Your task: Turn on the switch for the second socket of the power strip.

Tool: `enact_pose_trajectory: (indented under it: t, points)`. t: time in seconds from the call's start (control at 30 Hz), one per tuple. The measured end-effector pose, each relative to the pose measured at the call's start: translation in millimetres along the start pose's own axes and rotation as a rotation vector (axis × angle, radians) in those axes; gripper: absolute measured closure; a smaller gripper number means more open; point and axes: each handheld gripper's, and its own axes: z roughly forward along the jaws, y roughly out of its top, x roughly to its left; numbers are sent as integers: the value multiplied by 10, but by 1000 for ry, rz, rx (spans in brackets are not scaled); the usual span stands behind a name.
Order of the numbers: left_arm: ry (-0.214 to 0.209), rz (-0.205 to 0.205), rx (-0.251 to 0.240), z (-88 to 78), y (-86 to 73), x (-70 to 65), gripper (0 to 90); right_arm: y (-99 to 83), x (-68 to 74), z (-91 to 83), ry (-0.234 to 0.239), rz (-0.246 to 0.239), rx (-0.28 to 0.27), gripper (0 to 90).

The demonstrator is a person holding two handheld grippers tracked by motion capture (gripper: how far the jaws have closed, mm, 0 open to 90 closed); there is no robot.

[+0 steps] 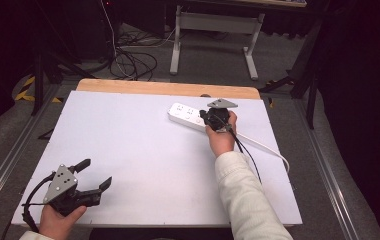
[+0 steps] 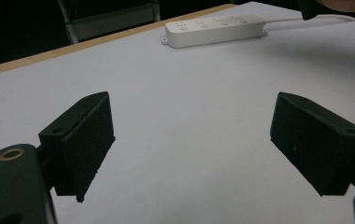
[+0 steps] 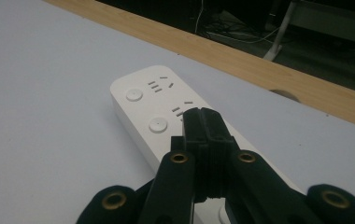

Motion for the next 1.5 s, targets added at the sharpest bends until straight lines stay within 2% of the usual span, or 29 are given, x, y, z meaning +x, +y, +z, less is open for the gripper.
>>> enact_pose_trajectory:
  t: [0.33, 0.9, 0.97, 1.03, 1.1, 1.23, 1.5]
  points:
    - [-3, 5, 1, 18, 6, -1, 140, 136, -31, -289, 32, -7, -20, 900]
    - [-4, 6, 3, 27, 8, 1, 140, 215, -8, -548, 56, -22, -37, 898]
    - [-5, 4, 2, 25, 9, 3, 141, 222, -7, -576, 62, -22, -36, 857]
    - [-6, -1, 1, 26, 9, 3, 140, 225, -3, -607, 74, -34, -32, 758]
    - [-3, 5, 2, 26, 7, 4, 140, 228, 8, -653, 88, -31, -38, 661]
    - [0, 4, 3, 19, 8, 6, 141, 232, 29, -794, 118, -8, -50, 537]
    - [-8, -8, 10, 20, 14, -1, 147, 172, 64, -1088, 187, -11, -52, 448]
